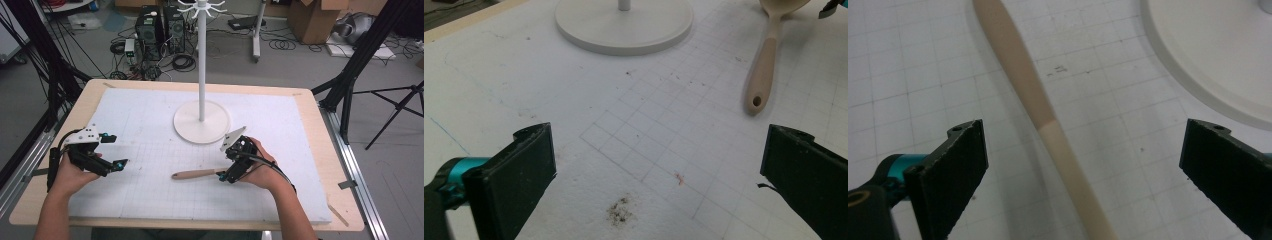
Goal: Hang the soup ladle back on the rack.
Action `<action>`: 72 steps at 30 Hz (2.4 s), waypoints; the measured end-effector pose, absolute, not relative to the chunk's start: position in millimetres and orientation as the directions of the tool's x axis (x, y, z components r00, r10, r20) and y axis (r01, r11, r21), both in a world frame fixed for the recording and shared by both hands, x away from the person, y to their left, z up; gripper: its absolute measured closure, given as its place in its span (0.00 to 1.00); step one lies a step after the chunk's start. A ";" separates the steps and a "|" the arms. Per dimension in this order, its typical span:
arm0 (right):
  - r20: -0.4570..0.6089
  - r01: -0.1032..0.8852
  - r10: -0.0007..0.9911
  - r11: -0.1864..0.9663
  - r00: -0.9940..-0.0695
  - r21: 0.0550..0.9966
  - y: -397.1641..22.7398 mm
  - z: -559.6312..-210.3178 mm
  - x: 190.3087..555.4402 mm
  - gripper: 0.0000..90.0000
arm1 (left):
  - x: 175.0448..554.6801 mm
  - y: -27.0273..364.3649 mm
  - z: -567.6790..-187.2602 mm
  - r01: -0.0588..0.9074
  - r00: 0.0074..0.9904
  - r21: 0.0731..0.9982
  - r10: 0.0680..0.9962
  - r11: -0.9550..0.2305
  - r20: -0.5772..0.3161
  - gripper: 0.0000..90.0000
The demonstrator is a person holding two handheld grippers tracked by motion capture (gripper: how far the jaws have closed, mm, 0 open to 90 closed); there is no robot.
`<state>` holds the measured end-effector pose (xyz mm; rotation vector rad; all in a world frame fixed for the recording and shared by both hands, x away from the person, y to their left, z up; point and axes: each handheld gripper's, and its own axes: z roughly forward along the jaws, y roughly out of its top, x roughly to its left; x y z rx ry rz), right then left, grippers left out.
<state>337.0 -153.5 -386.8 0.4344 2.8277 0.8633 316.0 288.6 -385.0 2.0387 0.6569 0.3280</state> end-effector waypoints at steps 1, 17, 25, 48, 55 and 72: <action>-0.061 0.224 0.308 0.799 -0.949 0.558 -151.2 -387.4 337.6 0.05 | 316.1 288.6 -385.0 0.320 0.820 0.850 0.571 -0.418 -0.028 0.02; -0.041 0.174 0.207 0.901 -0.977 0.396 -122.9 -408.1 344.9 0.17 | 316.4 289.0 -385.1 0.320 0.821 0.851 0.569 -0.417 -0.029 0.02; -0.054 0.156 0.187 0.923 -0.981 0.352 -119.5 -410.9 345.7 0.32 | 316.0 290.2 -385.0 0.326 0.815 0.852 0.579 -0.409 -0.033 0.02; 0.006 0.140 0.148 0.923 -0.989 0.358 -118.9 -411.2 348.4 0.76 | 315.8 290.2 -384.5 0.323 0.813 0.852 0.582 -0.412 -0.027 0.02; 0.006 0.126 0.134 0.921 -0.991 0.368 -119.6 -411.6 348.6 0.79 | 315.4 290.8 -383.8 0.323 0.811 0.852 0.584 -0.412 -0.025 0.02; 0.034 0.163 0.163 0.902 -0.986 0.400 -124.9 -409.0 351.6 0.86 | 314.9 293.2 -383.2 0.323 0.807 0.856 0.589 -0.403 -0.027 0.02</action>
